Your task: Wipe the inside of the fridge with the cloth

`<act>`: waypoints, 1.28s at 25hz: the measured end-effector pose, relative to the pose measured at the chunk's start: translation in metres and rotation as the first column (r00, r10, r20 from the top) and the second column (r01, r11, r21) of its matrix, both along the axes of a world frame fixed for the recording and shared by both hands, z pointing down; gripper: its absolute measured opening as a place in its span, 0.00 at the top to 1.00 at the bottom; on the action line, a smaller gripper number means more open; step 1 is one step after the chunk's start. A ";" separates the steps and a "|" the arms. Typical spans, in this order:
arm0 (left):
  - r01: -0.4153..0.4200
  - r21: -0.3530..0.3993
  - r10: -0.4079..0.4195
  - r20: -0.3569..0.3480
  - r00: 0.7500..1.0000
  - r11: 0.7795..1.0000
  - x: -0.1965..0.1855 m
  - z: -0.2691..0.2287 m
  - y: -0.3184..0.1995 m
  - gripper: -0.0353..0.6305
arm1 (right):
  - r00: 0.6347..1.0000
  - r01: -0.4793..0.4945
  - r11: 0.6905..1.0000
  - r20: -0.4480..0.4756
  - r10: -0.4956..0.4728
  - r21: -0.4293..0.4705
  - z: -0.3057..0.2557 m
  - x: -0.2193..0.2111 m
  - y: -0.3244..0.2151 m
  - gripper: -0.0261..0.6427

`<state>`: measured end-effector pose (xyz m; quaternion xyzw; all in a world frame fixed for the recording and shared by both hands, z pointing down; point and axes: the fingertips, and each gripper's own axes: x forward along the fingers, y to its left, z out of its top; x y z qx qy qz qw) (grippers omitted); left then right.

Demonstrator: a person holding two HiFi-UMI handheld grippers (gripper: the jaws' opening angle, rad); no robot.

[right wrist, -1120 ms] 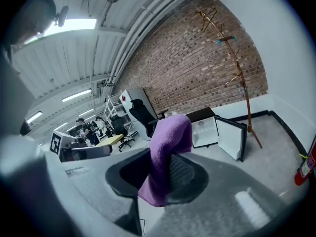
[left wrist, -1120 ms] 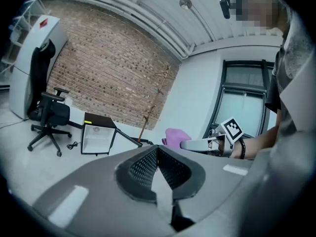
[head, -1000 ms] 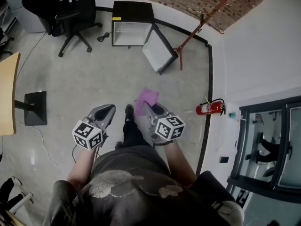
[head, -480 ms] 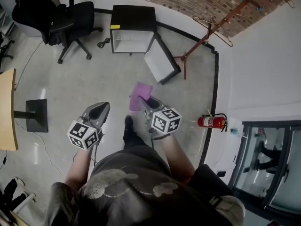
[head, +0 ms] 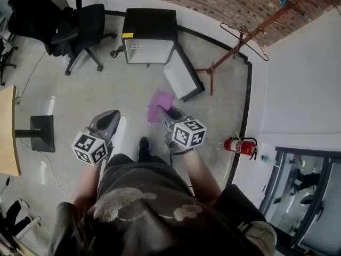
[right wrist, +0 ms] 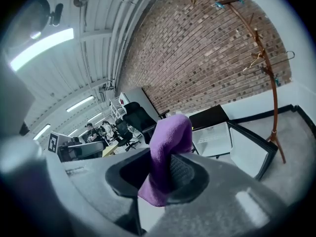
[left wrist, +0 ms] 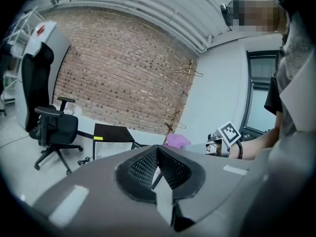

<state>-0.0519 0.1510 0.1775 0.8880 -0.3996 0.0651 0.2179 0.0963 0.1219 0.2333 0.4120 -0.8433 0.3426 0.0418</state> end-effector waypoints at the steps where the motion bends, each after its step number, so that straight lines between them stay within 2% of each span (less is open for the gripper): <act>1: 0.003 0.008 -0.003 0.003 1.000 1.000 0.002 -0.001 -0.003 0.92 | 1.000 -0.003 1.000 -0.001 0.003 -0.002 0.000 0.003 -0.003 0.85; 4: 0.012 0.023 -0.013 0.013 1.000 1.000 0.004 -0.004 -0.011 0.92 | 1.000 -0.010 1.000 0.000 0.010 -0.004 0.000 0.008 -0.009 0.85; 9: 0.020 0.008 -0.020 0.009 1.000 1.000 -0.003 0.003 -0.028 0.92 | 1.000 -0.014 1.000 -0.020 0.014 -0.006 0.001 0.010 -0.018 0.85; 16: -0.032 0.004 0.033 -0.019 0.999 0.999 0.000 0.017 -0.079 0.92 | 0.997 -0.053 0.999 -0.054 0.053 -0.005 0.007 0.013 -0.051 0.85; 24: -0.131 0.020 0.131 0.003 0.991 0.991 0.007 0.028 -0.188 0.92 | 0.993 -0.069 0.997 -0.093 0.067 -0.021 0.009 -0.001 -0.145 0.85; 30: -0.181 -0.036 0.181 0.001 0.983 0.983 -0.004 0.057 -0.269 0.92 | 0.991 -0.091 0.994 -0.102 0.084 -0.065 0.030 -0.026 -0.232 0.85; 32: -0.195 -0.030 0.195 0.002 0.981 0.980 -0.009 0.064 -0.298 0.92 | 0.988 -0.103 0.992 -0.125 0.093 -0.078 0.041 -0.032 -0.258 0.85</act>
